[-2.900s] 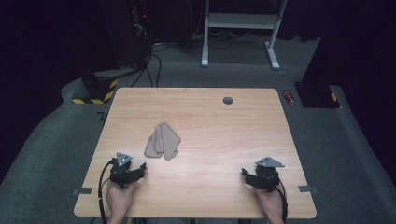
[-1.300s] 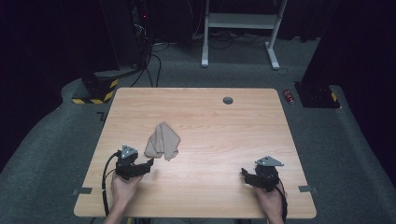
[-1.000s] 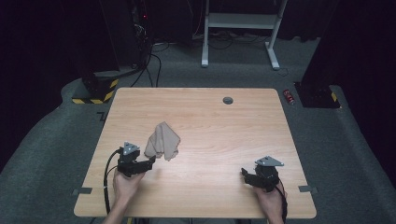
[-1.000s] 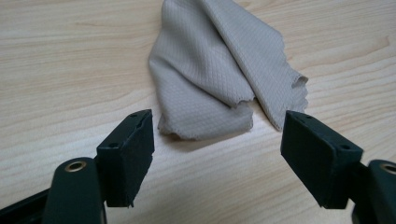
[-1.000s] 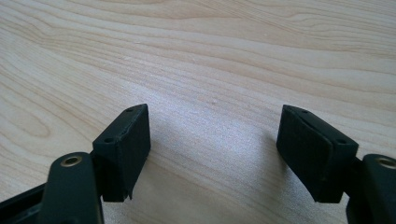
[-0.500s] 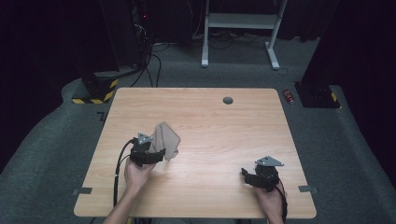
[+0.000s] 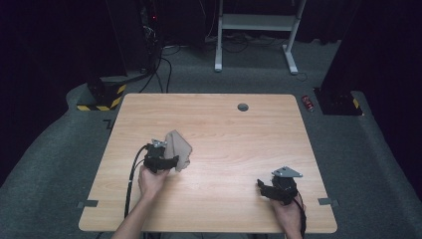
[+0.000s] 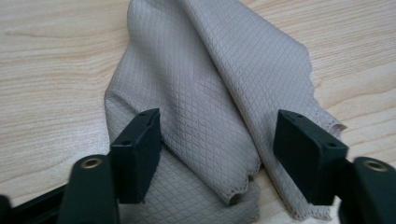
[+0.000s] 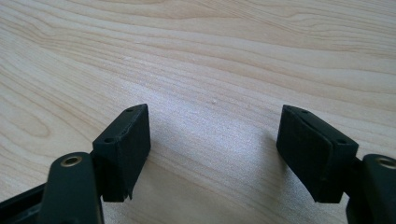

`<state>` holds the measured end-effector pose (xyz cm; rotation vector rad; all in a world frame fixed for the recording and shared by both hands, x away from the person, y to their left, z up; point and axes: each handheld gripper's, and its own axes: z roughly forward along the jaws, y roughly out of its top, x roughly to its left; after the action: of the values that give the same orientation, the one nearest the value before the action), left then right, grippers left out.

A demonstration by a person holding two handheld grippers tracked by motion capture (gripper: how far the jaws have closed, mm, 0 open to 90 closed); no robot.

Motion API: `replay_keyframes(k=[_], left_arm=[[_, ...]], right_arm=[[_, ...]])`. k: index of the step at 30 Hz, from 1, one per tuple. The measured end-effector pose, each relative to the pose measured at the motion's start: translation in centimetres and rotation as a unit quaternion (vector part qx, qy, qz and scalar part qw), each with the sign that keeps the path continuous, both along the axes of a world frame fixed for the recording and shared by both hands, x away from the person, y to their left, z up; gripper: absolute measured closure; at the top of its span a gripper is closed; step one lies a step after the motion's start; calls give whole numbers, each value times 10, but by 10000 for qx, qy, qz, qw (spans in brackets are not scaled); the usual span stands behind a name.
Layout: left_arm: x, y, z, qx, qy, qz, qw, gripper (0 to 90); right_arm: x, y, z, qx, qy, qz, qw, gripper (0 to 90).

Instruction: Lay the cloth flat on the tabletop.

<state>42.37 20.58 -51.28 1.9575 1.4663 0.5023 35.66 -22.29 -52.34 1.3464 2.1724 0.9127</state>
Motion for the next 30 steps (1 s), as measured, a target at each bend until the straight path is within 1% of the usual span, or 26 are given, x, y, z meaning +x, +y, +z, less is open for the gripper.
replay_keyframes(k=[2, 3, 4, 6, 7, 8, 9, 10, 11, 12, 13, 14, 15, 17, 18, 19, 20, 21, 23, 25, 30], left_arm=[[1, 0, -2, 32, 25, -24, 10000, 392], [1, 0, -2, 91, -38, -58, 9999, 448], [1, 0, -2, 32, -35, -84, 10000, 490], [1, 1, -2, 6, -48, -120, 9999, 579], [1, 2, -2, -40, -57, -146, 9999, 579], [1, 2, -1, -84, -36, -168, 9998, 633], [1, 2, -2, -178, -13, -228, 9996, 720], [1, 2, -2, -178, -13, -228, 9996, 755], [1, 0, -2, -235, -20, -268, 9994, 787], [1, 0, -2, -235, -20, -268, 9994, 802], [1, 0, -2, -299, 8, -305, 9991, 814], [1, 0, -2, -299, 8, -305, 9991, 817], [2, 1, -2, -409, 54, -340, 9986, 821], [1, 0, -2, -434, 67, -371, 9983, 826], [1, -1, -2, -465, 66, -412, 9981, 828], [-1, -4, -2, -477, 63, -508, 9976, 830], [-1, -4, -2, -477, 63, -508, 9976, 830], [-2, -8, -1, -513, 51, -612, 9968, 831], [-3, -11, 0, -548, 35, -707, 9960, 833], [-4, -13, 0, -572, 31, -738, 9956, 834], [-7, -24, 1, -644, 16, -934, 9935, 834]], right_arm=[[0, 0, 0, 2, 0, -1, 10000, 258], [0, 0, 0, 0, -1, 0, 10000, 258], [0, 0, 0, 0, 0, 0, 10000, 258], [0, 0, 0, -1, -1, 0, 10000, 258], [0, 0, 0, 0, -2, -1, 10000, 258], [0, 0, 0, -1, -1, 0, 10000, 258], [0, 0, 0, 3, -1, -5, 10000, 258], [0, 0, 0, 3, -1, -5, 10000, 258], [0, 0, 0, 3, -2, -4, 10000, 258], [0, 0, 0, 3, -2, -4, 10000, 258], [0, 0, 0, 4, -1, -5, 10000, 258], [0, 0, 0, 4, -1, -5, 10000, 258], [0, 0, 0, 4, -1, -5, 10000, 258], [0, 0, 0, 5, -1, -5, 10000, 258], [0, 0, 0, 6, -1, -4, 10000, 258], [0, 0, 0, 3, -1, -3, 10000, 258], [0, 0, 0, 3, -1, -3, 10000, 258], [0, 0, 0, 3, -1, -4, 10000, 258], [0, 0, 0, -1, -6, 3, 10000, 258], [0, 0, 0, 5, -1, -5, 10000, 258], [0, 0, 0, -2, -6, 0, 10000, 259]])
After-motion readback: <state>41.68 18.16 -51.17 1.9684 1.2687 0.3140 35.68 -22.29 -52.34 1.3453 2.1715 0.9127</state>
